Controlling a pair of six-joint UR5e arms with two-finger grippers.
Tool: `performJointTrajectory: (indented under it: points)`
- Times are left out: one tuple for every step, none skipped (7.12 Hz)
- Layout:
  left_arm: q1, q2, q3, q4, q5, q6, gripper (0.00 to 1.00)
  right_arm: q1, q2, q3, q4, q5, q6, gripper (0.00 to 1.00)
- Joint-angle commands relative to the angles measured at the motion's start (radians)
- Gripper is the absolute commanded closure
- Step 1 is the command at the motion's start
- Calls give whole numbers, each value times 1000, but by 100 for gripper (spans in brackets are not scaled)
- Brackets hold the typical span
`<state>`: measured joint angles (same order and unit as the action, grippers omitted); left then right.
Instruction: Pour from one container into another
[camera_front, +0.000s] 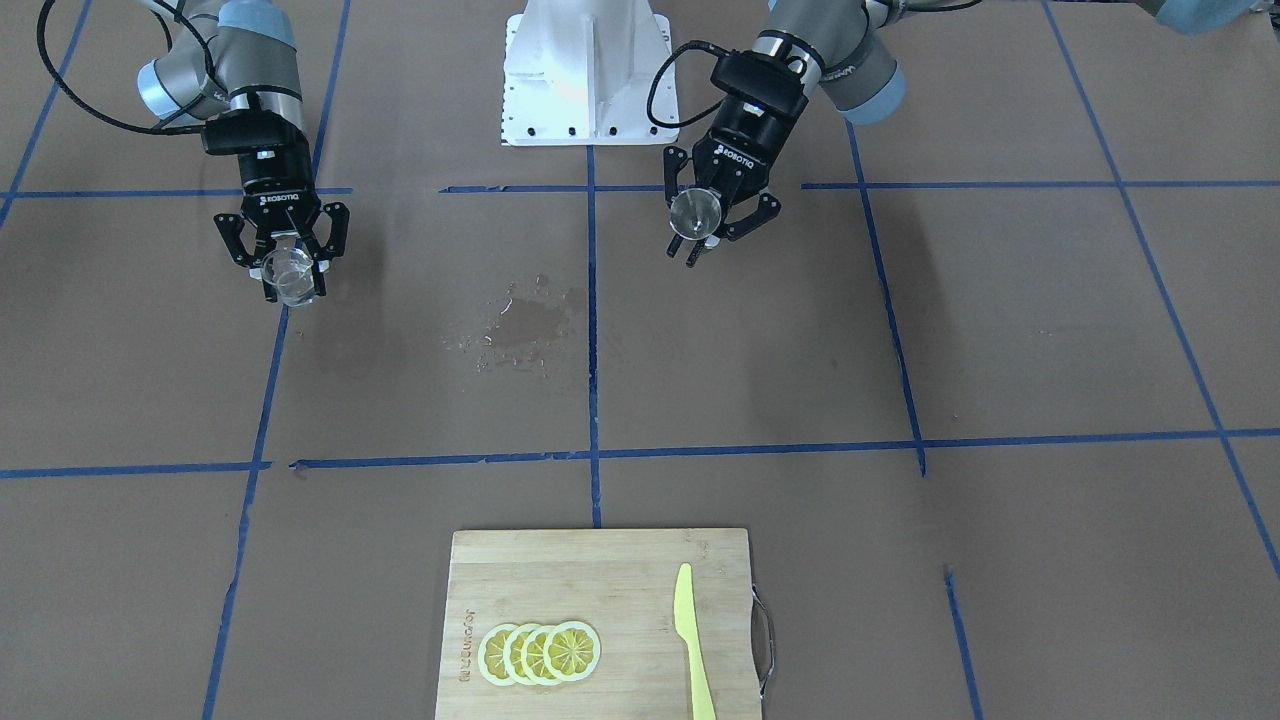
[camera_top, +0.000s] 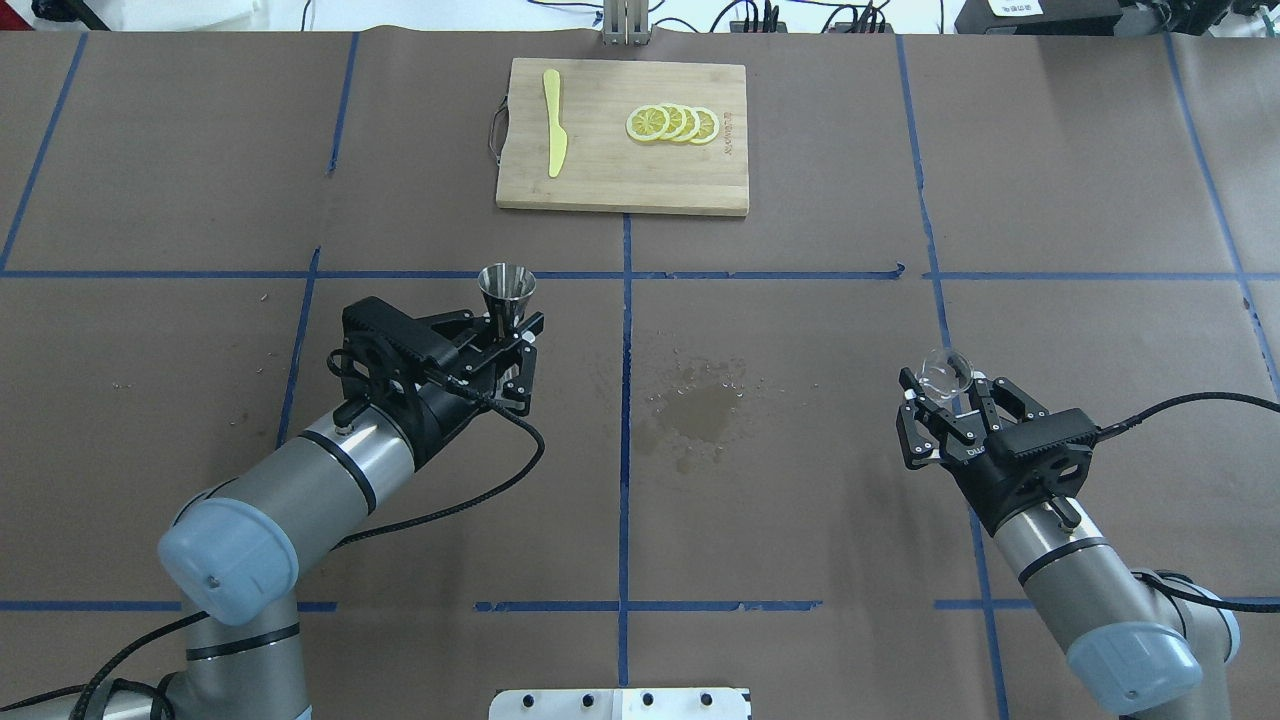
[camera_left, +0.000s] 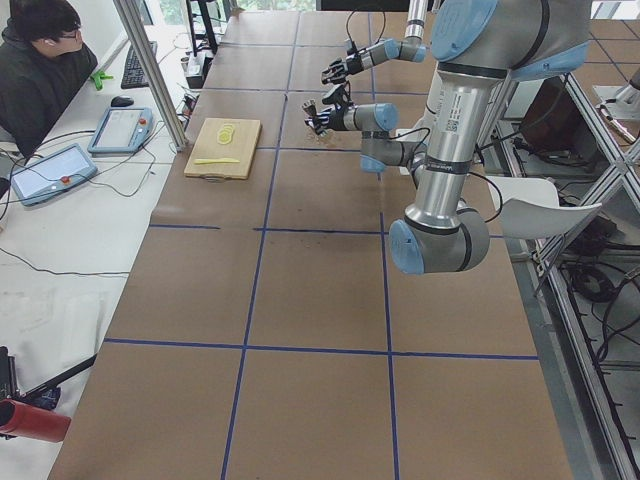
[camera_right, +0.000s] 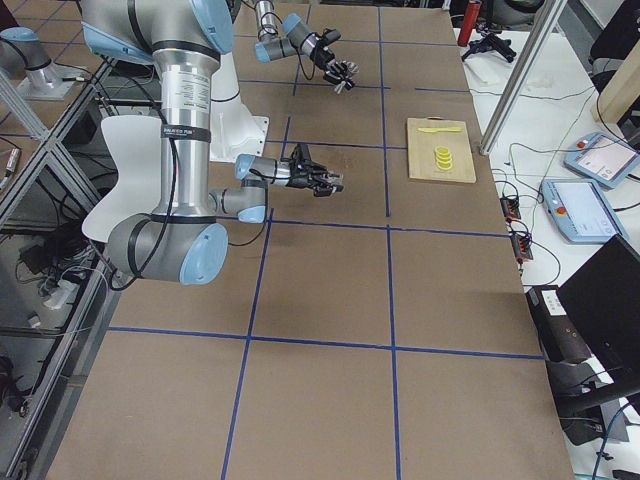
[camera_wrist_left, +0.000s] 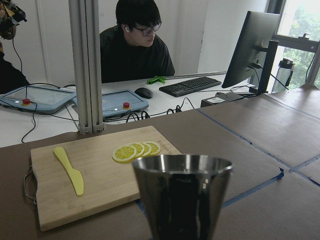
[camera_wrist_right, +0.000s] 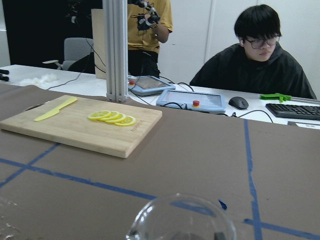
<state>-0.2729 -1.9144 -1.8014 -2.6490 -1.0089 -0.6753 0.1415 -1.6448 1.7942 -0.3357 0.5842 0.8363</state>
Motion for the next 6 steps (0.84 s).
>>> performJointTrajectory:
  points:
    - [62, -5, 37, -44, -4, 6, 100, 3, 26, 13, 83, 26, -234, 100]
    - [75, -33, 45, -52, -37, 44, 100, 9, 67, 11, 75, 25, -282, 100]
    - [77, -91, 92, -54, -65, 52, 100, 13, 89, 16, 1, 11, -286, 100]
    - [89, -122, 127, -66, -66, 56, 100, 13, 103, 30, -53, -24, -286, 100]
    - [93, -139, 151, -69, -66, 56, 100, 12, 111, 49, -75, -46, -293, 100]
    - [95, -155, 175, -83, -66, 56, 100, 12, 140, 63, -113, -43, -299, 100]
